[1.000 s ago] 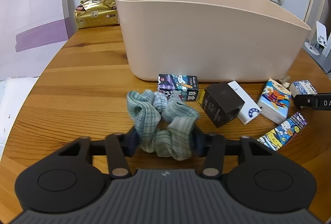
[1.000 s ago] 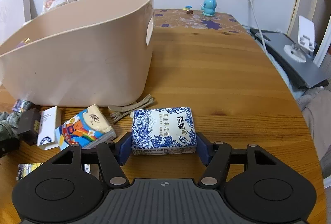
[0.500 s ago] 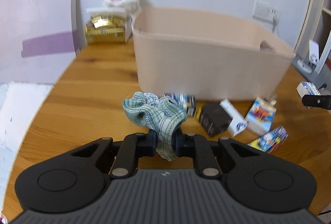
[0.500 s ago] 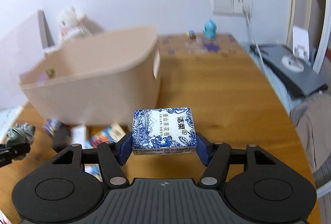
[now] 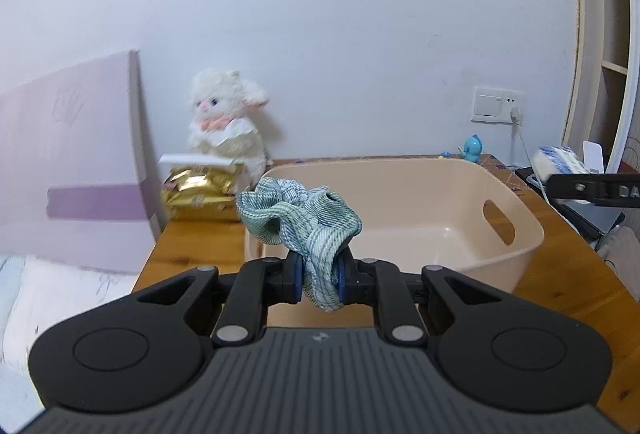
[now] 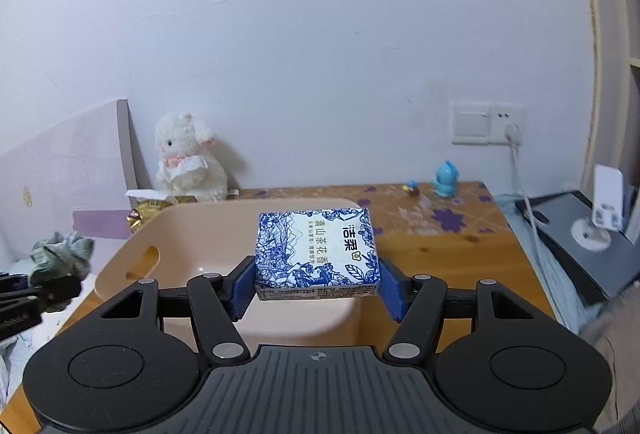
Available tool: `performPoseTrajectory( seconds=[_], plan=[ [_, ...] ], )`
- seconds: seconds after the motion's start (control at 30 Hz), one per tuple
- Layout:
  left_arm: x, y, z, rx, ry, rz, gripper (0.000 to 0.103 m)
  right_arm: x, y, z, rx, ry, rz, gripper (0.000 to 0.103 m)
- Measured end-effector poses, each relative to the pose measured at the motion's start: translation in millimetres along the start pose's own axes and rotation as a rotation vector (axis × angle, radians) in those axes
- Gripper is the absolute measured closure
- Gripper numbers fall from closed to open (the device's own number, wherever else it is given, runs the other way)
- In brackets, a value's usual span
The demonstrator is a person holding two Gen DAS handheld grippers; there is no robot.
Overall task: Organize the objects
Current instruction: 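Carry both items over the basket and open both tools to drop them, then grasp the tall blue snack box with right tool while left tool grasps the black cube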
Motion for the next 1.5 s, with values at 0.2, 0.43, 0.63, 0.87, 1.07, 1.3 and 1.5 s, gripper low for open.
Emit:
performPoseTrajectory(
  seconds=[0.2,0.43,0.63,0.87,1.07,1.3,1.5],
  plan=[
    [-52.8,-20.1,-9.6,-0.037,0.077,0.006,0.086,-40.4,23.9,-15.0,0.049,0.057,0.006,0.043],
    [-101.0,-37.0,13.9,-0.111,0.213,-0.024,0.084,-85.7,36.8,-3.2,0.114,0.168,0.028,0.043],
    [-97.1,-26.0,12.2,-0.071,0.213,-0.01,0.04,-91.2,36.5,9.6,0.121,0.21,0.013,0.031],
    [-65.6,-16.8,7.3,-0.03,0.161,-0.005,0.02,-53.3,31.6,1.9,0.12,0.124,-0.004,0.015],
    [-29.5,-5.0,17.1,-0.05,0.106,-0.027,0.013,-19.4,21.7,9.1,0.072,0.101,-0.016,0.008],
    [-5.5,12.3,52.9,-0.052,0.128,-0.047,0.012,-2.3,25.6,50.2,0.093,0.147,0.006,0.002],
    [-5.2,24.0,89.6,-0.009,0.184,-0.058,0.012,-22.6,44.6,93.6,0.127,0.244,0.05,0.002]
  ],
)
Point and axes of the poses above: each gripper's, at about its wrist camera, not at the fingertips, and x roughly against the way its jaws point, y to its left, z to its underside, the point moved 4 cm from there along -x, roughly the way its jaws point, and after that the axes turned 3 degrees about z, right-handed, at the moved point
